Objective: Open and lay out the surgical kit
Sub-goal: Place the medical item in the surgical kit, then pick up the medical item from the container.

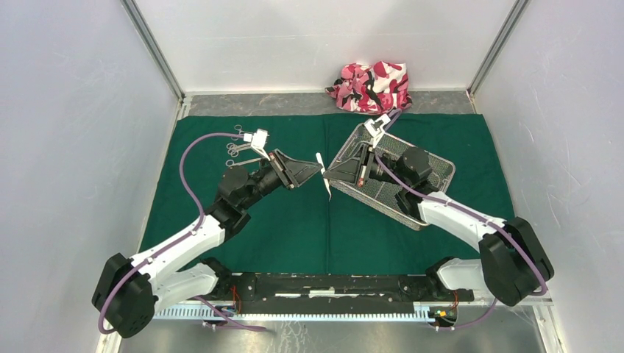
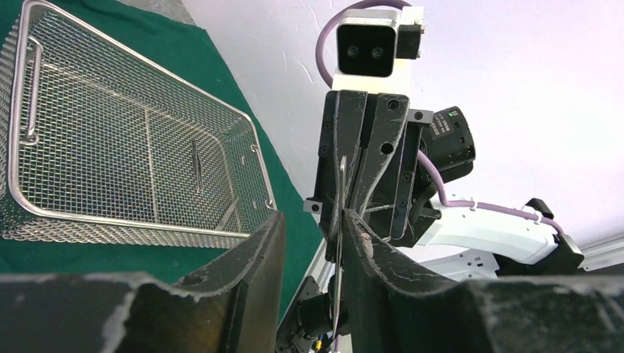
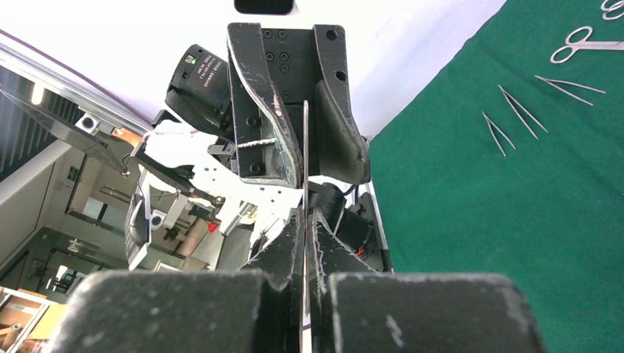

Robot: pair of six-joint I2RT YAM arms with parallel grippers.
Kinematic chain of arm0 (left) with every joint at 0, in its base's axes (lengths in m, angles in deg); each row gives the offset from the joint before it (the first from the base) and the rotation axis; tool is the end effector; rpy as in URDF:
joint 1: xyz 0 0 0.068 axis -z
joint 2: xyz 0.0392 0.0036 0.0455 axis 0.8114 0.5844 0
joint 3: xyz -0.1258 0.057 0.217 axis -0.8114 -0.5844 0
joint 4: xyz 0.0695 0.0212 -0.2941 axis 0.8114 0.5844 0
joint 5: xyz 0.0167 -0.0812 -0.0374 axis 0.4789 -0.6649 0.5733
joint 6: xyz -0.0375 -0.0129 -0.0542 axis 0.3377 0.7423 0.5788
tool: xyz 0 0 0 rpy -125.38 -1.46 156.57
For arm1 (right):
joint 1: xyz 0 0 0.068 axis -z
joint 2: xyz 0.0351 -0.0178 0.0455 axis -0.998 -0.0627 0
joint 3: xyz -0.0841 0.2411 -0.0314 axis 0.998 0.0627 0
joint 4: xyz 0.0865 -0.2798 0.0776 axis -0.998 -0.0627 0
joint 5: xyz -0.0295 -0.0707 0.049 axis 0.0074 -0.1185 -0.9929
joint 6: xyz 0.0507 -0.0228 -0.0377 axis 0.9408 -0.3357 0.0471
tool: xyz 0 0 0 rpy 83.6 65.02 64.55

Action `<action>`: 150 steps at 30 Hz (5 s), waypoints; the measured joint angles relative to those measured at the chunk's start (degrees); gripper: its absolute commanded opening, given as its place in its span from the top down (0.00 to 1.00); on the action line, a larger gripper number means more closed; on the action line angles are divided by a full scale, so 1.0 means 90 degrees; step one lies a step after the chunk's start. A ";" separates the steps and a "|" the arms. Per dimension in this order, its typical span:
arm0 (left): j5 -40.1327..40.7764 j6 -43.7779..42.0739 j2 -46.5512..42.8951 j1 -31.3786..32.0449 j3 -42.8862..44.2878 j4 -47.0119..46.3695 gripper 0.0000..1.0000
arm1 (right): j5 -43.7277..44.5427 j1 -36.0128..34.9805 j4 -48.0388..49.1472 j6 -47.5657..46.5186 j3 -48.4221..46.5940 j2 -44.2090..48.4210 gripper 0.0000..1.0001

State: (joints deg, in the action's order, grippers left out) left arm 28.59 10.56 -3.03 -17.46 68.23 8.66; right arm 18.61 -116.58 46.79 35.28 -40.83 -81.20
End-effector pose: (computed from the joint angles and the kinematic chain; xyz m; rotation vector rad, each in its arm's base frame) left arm 0.2306 -0.1913 0.2682 -0.0211 1.6415 -1.5104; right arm 0.2613 0.1980 0.2516 -0.3387 1.7044 1.8761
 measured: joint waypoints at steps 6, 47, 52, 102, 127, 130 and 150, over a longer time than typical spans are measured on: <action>-0.0017 0.0012 -0.0017 0.0000 -0.0012 -0.0087 0.71 | -0.0002 -0.0143 0.0049 0.0022 0.0002 -0.0138 1.00; 0.2960 0.2489 0.1175 -0.4760 0.0505 0.7706 0.98 | 0.2623 0.0248 -0.6086 -0.4095 -0.0782 0.0175 0.45; 0.2953 0.2487 0.1508 -0.4867 0.0425 0.7492 0.98 | 0.2511 0.0248 -0.5996 -0.4078 -0.0724 0.0175 0.46; 0.2977 0.2004 0.0503 -0.4872 0.0556 0.7983 0.36 | 0.4847 0.0658 -0.7638 -0.5569 -0.1474 0.0520 0.41; 0.0522 -0.1496 -0.0051 -0.3417 0.1345 0.6725 0.20 | 0.5639 0.2759 -0.7946 -0.4163 -0.1406 -0.1802 0.66; 0.0442 -0.1498 -0.0051 -0.3332 0.1345 0.6700 0.20 | 0.5724 0.2759 -0.7876 -0.4155 -0.1353 -0.1802 0.74; 0.0423 -0.1496 -0.0204 -0.3237 0.1445 0.6754 0.19 | 0.6538 0.2657 -0.8799 -0.2844 -0.1846 -0.1695 1.00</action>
State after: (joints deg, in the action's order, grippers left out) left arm 32.39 -2.90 -4.86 -46.60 81.24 69.45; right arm 77.45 -92.67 -32.40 9.69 -57.44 -96.46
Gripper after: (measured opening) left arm 0.806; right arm 0.006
